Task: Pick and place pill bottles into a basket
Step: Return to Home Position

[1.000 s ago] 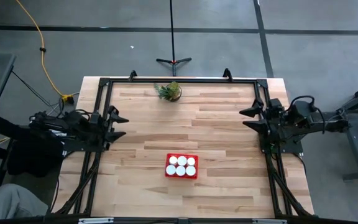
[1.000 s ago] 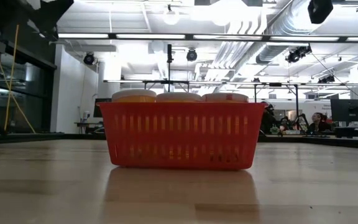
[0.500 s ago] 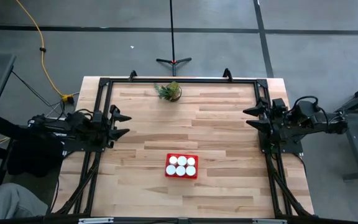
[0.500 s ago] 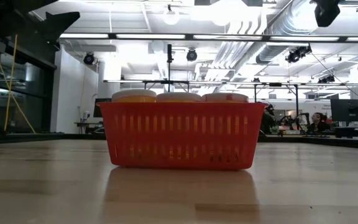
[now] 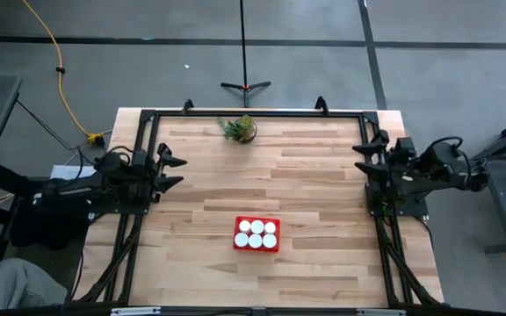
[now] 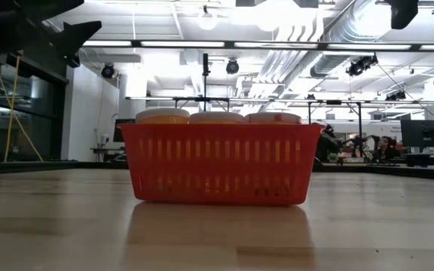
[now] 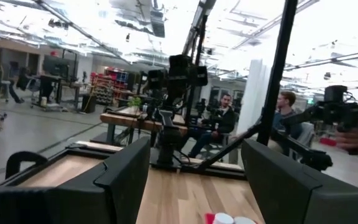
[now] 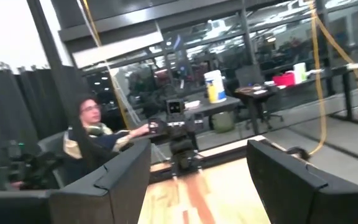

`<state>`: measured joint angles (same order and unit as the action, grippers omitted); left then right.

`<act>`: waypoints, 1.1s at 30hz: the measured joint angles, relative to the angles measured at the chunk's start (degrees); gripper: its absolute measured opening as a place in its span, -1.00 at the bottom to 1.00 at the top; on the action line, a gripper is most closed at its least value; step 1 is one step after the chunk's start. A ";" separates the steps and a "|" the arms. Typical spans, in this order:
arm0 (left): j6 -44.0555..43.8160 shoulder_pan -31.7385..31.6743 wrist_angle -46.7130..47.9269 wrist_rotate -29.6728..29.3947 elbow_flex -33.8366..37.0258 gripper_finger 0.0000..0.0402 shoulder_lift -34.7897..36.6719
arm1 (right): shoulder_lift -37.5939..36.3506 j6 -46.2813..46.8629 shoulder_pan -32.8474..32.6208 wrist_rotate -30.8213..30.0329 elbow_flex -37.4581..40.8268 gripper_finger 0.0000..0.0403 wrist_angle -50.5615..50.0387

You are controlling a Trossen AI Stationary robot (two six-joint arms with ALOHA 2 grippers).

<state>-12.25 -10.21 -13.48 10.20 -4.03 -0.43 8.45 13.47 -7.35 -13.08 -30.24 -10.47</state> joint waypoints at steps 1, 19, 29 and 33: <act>-0.27 -0.70 0.16 0.58 0.00 0.43 0.00 | 0.00 -0.63 0.00 -0.80 0.01 0.26 -0.05; -3.52 -2.57 4.10 6.29 0.04 0.43 -0.07 | -7.57 3.04 3.44 -0.85 23.52 0.26 25.83; -2.92 -2.57 4.90 6.46 0.04 0.43 -0.09 | -7.58 4.58 13.23 9.01 23.71 0.26 23.27; -2.54 -2.56 7.56 6.35 0.04 0.43 -0.09 | -7.54 5.14 15.30 12.34 23.71 0.26 21.40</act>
<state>-14.78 -12.77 -5.92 16.56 -3.99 -0.51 0.91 18.61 7.95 -0.73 -6.52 10.93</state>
